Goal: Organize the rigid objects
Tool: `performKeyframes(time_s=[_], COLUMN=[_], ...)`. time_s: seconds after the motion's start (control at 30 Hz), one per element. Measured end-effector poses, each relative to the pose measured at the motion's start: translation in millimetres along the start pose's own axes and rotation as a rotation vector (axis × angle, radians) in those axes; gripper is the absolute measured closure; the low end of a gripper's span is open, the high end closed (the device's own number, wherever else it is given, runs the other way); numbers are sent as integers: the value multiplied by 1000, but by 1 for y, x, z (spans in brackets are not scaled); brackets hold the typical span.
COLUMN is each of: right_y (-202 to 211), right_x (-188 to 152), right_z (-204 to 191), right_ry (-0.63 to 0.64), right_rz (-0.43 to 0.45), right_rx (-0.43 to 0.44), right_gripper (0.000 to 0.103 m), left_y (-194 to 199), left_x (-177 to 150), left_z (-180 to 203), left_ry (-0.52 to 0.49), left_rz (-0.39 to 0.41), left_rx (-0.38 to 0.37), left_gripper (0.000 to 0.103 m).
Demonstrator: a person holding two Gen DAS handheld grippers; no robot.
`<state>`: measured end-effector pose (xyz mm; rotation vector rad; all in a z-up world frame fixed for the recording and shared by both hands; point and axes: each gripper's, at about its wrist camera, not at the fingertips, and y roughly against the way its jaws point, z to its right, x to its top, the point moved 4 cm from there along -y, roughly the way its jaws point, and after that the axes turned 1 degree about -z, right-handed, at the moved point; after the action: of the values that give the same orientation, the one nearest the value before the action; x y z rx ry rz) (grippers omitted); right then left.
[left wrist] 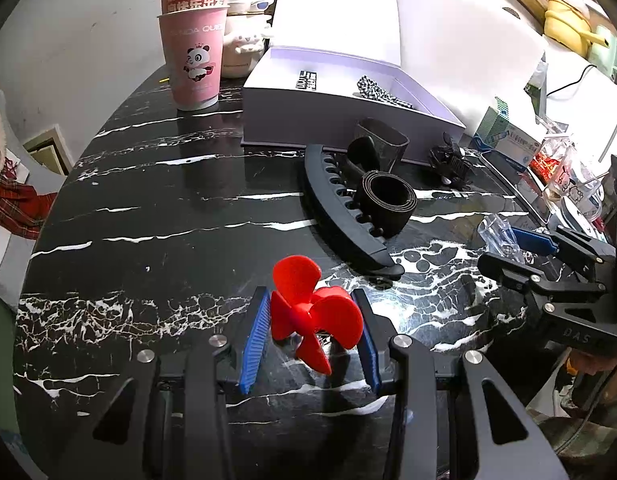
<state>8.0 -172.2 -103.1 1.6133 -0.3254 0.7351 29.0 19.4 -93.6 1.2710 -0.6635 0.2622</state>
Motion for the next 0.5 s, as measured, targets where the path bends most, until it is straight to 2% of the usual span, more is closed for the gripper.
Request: performKeyframes(time_s=[0.5], right_y=[21], right_x=[18], right_z=[-7], right_ry=[21], right_rz=[38], right_rx=[13], right_gripper=[49], left_y=[23], left_x=[24], left_z=[11], left_ry=[-30], left_rz=[58], left_rx=[3], left_gripper=[63])
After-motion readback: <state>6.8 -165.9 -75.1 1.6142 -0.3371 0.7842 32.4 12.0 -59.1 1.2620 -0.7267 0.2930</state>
